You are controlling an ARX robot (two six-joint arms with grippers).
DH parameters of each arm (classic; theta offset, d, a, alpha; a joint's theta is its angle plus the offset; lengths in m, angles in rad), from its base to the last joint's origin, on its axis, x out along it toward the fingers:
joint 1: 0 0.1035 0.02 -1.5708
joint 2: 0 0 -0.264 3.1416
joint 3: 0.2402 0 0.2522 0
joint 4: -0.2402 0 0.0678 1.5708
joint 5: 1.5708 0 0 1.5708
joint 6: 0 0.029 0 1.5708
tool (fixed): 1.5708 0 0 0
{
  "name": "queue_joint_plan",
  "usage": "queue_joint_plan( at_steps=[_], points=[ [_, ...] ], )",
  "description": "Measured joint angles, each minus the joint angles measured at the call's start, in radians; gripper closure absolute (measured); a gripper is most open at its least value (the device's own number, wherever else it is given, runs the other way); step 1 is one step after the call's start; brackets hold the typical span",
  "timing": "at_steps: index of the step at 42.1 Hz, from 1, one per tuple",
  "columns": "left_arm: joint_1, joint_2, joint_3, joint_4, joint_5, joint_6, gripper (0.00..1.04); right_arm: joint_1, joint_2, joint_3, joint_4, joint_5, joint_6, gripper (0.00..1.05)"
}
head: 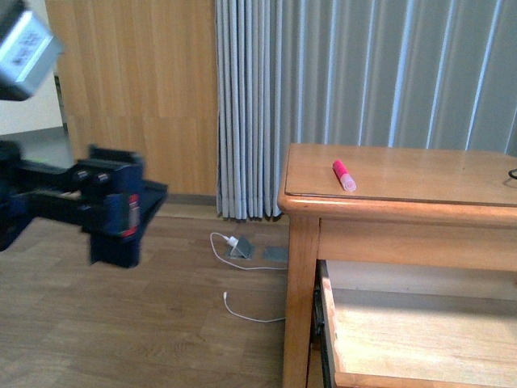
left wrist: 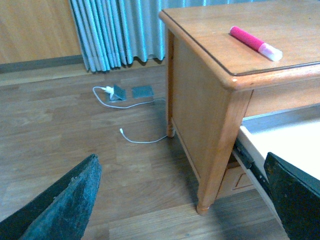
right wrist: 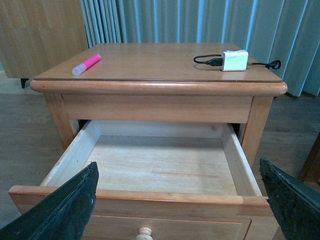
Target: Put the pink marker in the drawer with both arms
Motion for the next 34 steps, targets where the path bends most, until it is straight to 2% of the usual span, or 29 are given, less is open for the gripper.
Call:
queue_joint_plan(
  at_steps=[14,25,34],
  points=[
    [-0.134,0.414,0.460,0.008,-0.012,-0.042,0.06,0.000,0.000,0.000,0.000,0.000,0.000,0.08],
    [-0.202,0.667,0.812,-0.095,-0.040,-0.092,0.06,0.000,0.000,0.000,0.000,0.000,0.000,0.08],
    [-0.237,0.789,1.000,-0.171,-0.080,-0.105,0.06,0.000,0.000,0.000,0.000,0.000,0.000,0.08]
  ],
)
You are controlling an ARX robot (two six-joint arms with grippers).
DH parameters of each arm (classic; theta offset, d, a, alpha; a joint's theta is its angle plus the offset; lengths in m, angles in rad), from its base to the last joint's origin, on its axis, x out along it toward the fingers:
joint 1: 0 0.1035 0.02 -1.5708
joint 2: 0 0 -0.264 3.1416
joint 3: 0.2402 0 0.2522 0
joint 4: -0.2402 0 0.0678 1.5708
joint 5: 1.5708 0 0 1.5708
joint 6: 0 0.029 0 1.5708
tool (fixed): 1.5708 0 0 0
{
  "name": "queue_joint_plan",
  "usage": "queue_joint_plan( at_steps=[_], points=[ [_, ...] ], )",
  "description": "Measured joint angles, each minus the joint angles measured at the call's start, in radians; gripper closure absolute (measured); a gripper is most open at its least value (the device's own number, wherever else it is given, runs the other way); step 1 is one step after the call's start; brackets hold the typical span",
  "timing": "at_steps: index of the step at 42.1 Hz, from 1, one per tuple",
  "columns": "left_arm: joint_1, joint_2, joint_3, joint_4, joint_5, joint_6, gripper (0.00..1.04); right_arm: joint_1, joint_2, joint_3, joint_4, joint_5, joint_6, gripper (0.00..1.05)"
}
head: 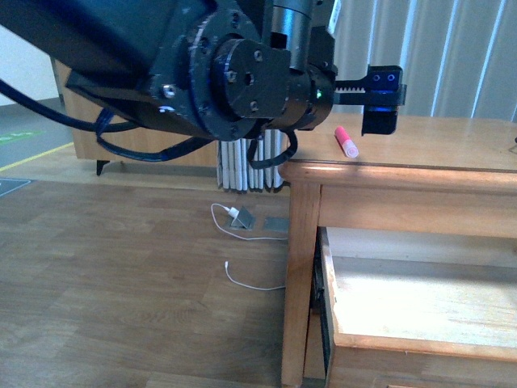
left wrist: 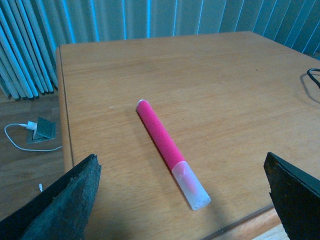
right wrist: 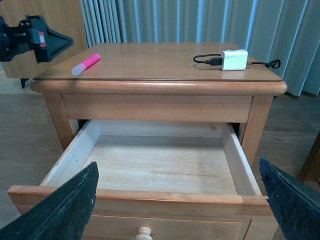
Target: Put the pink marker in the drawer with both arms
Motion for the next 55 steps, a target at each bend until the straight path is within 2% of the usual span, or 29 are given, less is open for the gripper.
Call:
queue_joint_plan(
  at_steps=[21,48,50,55],
  points=[
    [-0.036,0.179,0.248,-0.191,-0.105,0.000,0.06,0.000,0.000,0.000,0.000,0.000,0.000,0.08],
    [-0.045,0.257,0.413,-0.372,-0.147,0.032,0.06,0.000,0.000,0.000,0.000,0.000,0.000,0.08],
    [-0.045,0.257,0.415,-0.379,-0.147,0.035,0.09,0.000,0.000,0.000,0.000,0.000,0.000,0.08],
    [-0.050,0.257,0.419,-0.393,-0.146,0.044,0.25,0.000,0.000,0.000,0.000,0.000,0.000,0.08]
  ],
)
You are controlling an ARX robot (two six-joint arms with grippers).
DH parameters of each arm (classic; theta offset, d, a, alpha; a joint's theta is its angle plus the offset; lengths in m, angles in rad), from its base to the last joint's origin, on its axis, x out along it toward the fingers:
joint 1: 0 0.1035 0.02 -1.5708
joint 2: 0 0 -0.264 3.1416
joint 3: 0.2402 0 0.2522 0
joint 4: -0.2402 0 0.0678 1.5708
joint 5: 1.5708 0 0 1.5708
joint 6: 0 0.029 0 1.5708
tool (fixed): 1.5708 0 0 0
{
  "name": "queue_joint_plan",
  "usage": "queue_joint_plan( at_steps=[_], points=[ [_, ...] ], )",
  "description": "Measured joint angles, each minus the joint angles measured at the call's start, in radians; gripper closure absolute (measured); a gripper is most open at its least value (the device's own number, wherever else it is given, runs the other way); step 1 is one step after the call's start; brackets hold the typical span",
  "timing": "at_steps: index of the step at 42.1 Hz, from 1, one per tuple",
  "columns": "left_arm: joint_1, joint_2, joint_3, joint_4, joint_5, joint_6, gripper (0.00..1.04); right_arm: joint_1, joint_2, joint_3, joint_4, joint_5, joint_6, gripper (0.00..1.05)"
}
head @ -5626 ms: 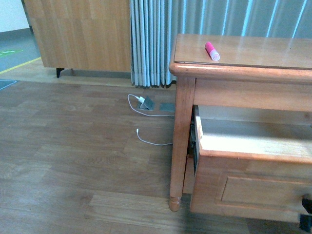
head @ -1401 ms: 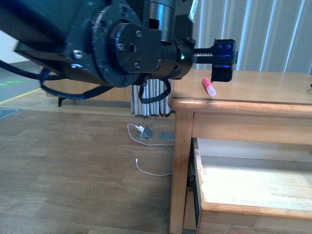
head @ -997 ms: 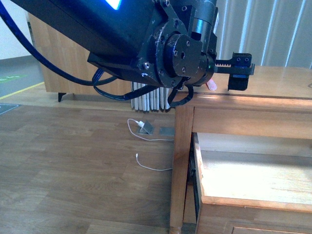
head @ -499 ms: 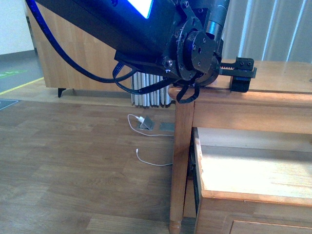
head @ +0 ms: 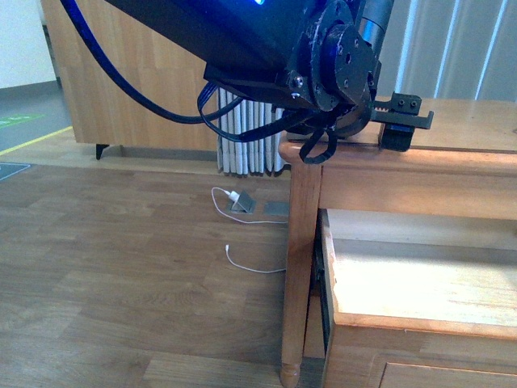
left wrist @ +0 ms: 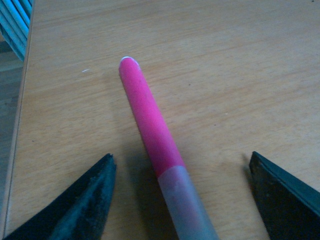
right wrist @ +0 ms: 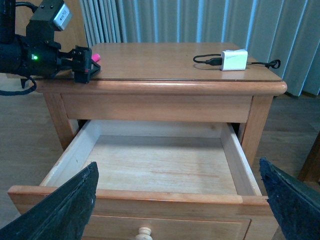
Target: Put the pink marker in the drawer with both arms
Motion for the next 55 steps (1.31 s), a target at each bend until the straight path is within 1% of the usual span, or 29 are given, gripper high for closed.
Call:
queue_joint_plan(
  at_steps=[7,8,11,16,19,28,38,42,43,47,50,51,53,55],
  points=[
    [-0.006,0.000,0.003,-0.009,0.001,0.021,0.46,0.000,0.000,0.000,0.000,0.000,0.000,0.08],
    [-0.007,0.000,0.003,-0.010,0.001,0.022,0.48,0.000,0.000,0.000,0.000,0.000,0.000,0.08],
    [-0.010,0.000,0.003,-0.010,0.002,0.031,0.59,0.000,0.000,0.000,0.000,0.000,0.000,0.08],
    [-0.012,0.000,0.002,-0.010,0.002,0.049,0.81,0.000,0.000,0.000,0.000,0.000,0.000,0.08],
    [-0.011,0.000,-0.001,-0.008,-0.003,0.060,0.89,0.000,0.000,0.000,0.000,0.000,0.000,0.08],
    [0.000,-0.026,-0.051,0.033,-0.004,0.073,0.91,0.000,0.000,0.000,0.000,0.000,0.000,0.08],
    [0.031,-0.126,-0.239,0.165,0.024,0.096,0.91,0.000,0.000,0.000,0.000,0.000,0.000,0.08],
    [0.056,-0.201,-0.364,0.229,0.075,0.120,0.91,0.000,0.000,0.000,0.000,0.000,0.000,0.08],
    [0.061,-0.224,-0.398,0.243,0.100,0.129,0.91,0.000,0.000,0.000,0.000,0.000,0.000,0.08],
    [0.076,-0.285,-0.476,0.274,0.167,0.153,0.91,0.000,0.000,0.000,0.000,0.000,0.000,0.08],
    [0.085,-0.360,-0.555,0.289,0.256,0.185,0.91,0.000,0.000,0.000,0.000,0.000,0.000,0.08],
    [0.085,-0.373,-0.569,0.292,0.270,0.194,0.91,0.000,0.000,0.000,0.000,0.000,0.000,0.08],
    [0.085,-0.426,-0.619,0.298,0.347,0.233,0.91,0.000,0.000,0.000,0.000,0.000,0.000,0.08],
    [0.083,-0.459,-0.653,0.298,0.402,0.264,0.91,0.000,0.000,0.000,0.000,0.000,0.000,0.08]
  ],
)
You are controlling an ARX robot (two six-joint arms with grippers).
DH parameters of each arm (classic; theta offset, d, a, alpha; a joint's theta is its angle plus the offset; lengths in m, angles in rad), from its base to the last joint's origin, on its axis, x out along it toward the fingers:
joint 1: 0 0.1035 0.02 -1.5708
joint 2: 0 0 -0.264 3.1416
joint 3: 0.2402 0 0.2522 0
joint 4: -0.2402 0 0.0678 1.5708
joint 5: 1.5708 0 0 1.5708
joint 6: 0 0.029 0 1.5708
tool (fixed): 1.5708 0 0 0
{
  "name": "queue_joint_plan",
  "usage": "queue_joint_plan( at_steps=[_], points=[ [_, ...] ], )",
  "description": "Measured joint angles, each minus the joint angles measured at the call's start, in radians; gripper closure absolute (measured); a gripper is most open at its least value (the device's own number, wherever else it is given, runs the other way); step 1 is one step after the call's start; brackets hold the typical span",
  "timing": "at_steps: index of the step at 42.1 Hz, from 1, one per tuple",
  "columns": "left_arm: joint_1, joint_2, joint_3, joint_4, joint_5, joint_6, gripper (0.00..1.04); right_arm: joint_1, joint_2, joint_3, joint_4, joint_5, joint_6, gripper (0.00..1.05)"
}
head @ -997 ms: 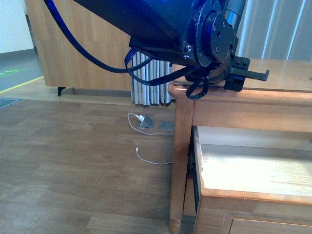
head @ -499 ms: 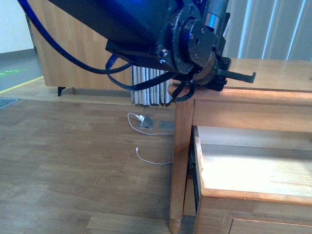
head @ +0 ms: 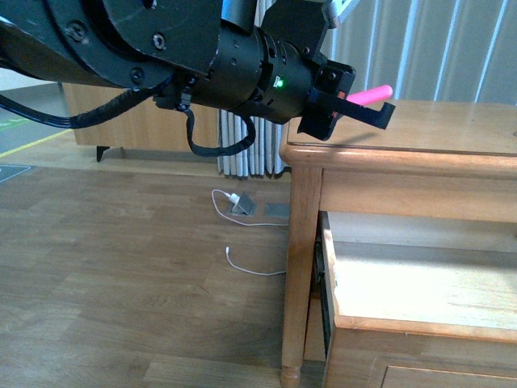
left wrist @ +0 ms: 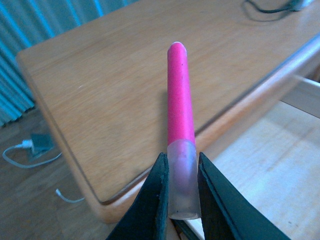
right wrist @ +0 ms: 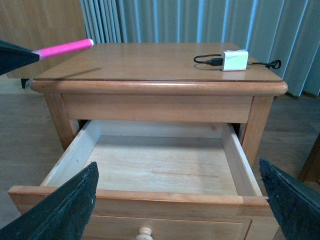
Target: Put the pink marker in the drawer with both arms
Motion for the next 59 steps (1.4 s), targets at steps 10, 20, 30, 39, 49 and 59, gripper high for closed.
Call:
queue_joint_plan(
  at_steps=[10,20,30,39,49,59],
  points=[
    [-0.024,-0.037,-0.097,-0.066,0.154,0.178,0.91,0.000,0.000,0.000,0.000,0.000,0.000,0.08],
    [-0.049,0.064,-0.072,-0.068,0.116,0.225,0.91,0.000,0.000,0.000,0.000,0.000,0.000,0.08],
    [-0.080,0.177,-0.005,-0.072,0.071,0.243,0.91,0.000,0.000,0.000,0.000,0.000,0.000,0.08],
    [-0.102,0.265,0.082,-0.072,0.037,0.238,0.91,0.000,0.000,0.000,0.000,0.000,0.000,0.08],
    [-0.126,0.340,0.149,-0.069,0.037,0.221,0.91,0.000,0.000,0.000,0.000,0.000,0.000,0.08],
    [-0.133,0.363,0.165,-0.024,0.029,0.190,0.65,0.000,0.000,0.000,0.000,0.000,0.000,0.08]
  ],
)
